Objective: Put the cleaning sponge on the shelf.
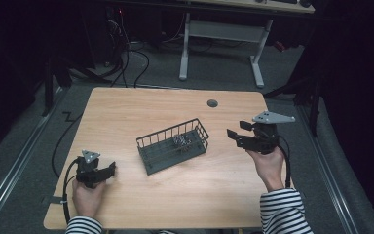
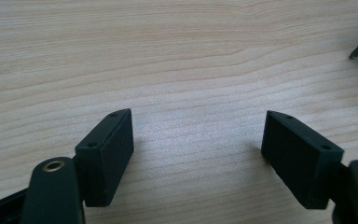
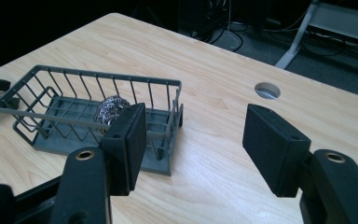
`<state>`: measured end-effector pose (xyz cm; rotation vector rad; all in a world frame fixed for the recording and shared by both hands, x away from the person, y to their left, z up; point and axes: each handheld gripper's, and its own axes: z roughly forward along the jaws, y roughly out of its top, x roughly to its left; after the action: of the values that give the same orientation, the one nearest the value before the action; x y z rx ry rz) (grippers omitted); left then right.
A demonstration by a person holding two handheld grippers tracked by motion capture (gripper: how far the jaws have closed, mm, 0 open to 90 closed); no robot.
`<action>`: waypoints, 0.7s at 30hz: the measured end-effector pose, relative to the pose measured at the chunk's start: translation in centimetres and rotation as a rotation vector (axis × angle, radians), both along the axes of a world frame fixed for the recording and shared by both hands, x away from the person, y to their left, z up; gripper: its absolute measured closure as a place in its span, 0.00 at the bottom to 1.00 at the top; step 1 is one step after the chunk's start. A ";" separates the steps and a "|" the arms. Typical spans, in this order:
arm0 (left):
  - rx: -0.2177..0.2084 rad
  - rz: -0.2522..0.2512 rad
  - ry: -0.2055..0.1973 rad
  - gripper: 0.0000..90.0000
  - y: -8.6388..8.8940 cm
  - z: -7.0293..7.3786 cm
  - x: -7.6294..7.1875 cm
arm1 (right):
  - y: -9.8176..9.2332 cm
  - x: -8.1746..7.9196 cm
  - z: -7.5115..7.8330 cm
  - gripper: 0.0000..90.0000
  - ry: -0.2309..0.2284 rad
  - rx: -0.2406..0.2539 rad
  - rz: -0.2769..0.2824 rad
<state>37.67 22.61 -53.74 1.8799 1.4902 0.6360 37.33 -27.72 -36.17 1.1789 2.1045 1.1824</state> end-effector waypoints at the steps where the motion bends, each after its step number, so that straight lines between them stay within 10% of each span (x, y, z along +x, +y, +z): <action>1: -0.001 -0.002 0.001 0.28 0.0 0.0 0.0 | -0.3 -0.2 -0.1 0.44 0.000 0.002 -0.007; 21: 0.005 0.001 0.001 0.28 0.0 0.0 0.0 | -4.0 -3.7 -3.8 0.45 -0.012 0.054 -0.082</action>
<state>37.66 22.57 -53.73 1.8835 1.4915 0.6398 33.65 -31.77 -39.92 1.2664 2.0073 1.2128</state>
